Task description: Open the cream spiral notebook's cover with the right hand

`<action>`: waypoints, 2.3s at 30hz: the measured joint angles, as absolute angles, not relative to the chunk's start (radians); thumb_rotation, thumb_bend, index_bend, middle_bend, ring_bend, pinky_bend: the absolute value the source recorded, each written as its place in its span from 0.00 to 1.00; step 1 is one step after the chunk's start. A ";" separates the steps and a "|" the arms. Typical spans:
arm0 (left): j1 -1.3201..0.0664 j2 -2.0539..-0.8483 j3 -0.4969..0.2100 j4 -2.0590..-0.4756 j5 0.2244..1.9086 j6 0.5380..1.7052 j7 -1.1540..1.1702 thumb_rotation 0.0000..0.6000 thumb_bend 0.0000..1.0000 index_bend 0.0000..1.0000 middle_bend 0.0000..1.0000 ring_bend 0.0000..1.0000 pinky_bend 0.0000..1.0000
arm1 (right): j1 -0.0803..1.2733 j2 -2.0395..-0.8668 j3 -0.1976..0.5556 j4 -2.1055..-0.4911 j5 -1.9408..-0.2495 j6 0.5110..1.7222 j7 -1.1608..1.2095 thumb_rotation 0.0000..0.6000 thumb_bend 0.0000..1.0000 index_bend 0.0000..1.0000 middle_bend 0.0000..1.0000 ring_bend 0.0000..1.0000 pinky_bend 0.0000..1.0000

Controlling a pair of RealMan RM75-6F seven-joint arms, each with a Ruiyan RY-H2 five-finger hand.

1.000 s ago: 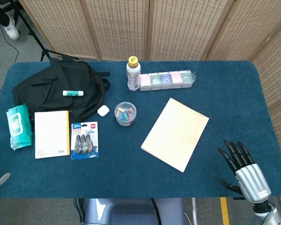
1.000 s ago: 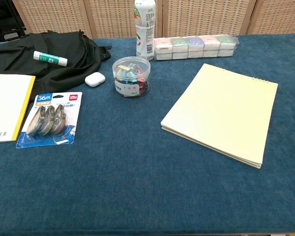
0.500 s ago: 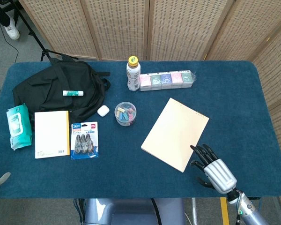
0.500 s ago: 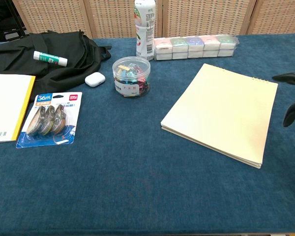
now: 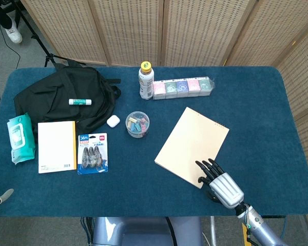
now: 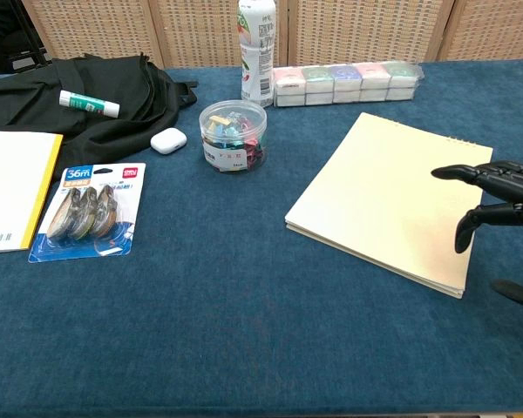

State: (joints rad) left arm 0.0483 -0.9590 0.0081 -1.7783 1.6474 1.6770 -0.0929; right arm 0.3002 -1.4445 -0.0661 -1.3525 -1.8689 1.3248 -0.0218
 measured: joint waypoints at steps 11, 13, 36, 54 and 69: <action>0.046 -0.962 0.007 -1.781 1.645 1.671 -0.081 1.00 0.00 0.00 0.00 0.00 0.00 | 0.340 -1.505 -0.079 -1.266 -1.877 1.302 -0.056 1.00 0.36 0.39 0.00 0.00 0.00; 0.047 -0.963 0.006 -1.782 1.644 1.671 -0.079 1.00 0.00 0.00 0.00 0.00 0.00 | 0.345 -1.515 -0.079 -1.254 -1.875 1.300 -0.064 1.00 0.36 0.39 0.00 0.00 0.00; 0.046 -0.958 0.004 -1.786 1.634 1.664 -0.087 1.00 0.00 0.00 0.00 0.00 0.00 | 0.377 -1.583 -0.087 -1.169 -1.840 1.288 -0.088 1.00 0.37 0.39 0.00 0.00 0.00; 0.046 -0.958 0.004 -1.786 1.635 1.663 -0.092 1.00 0.00 0.00 0.00 0.00 0.00 | 0.390 -1.617 -0.079 -1.134 -1.813 1.315 -0.086 1.00 0.41 0.39 0.00 0.00 0.00; 0.047 -0.956 0.005 -1.785 1.637 1.665 -0.097 1.00 0.00 0.00 0.00 0.00 0.00 | 0.396 -1.626 -0.048 -1.136 -1.768 1.327 -0.104 1.00 0.41 0.41 0.00 0.00 0.00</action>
State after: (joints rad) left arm 0.0468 -0.9561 0.0049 -1.7852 1.6366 1.6646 -0.0973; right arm 0.3961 -1.6263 -0.0484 -1.1355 -1.7678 1.3274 -0.1045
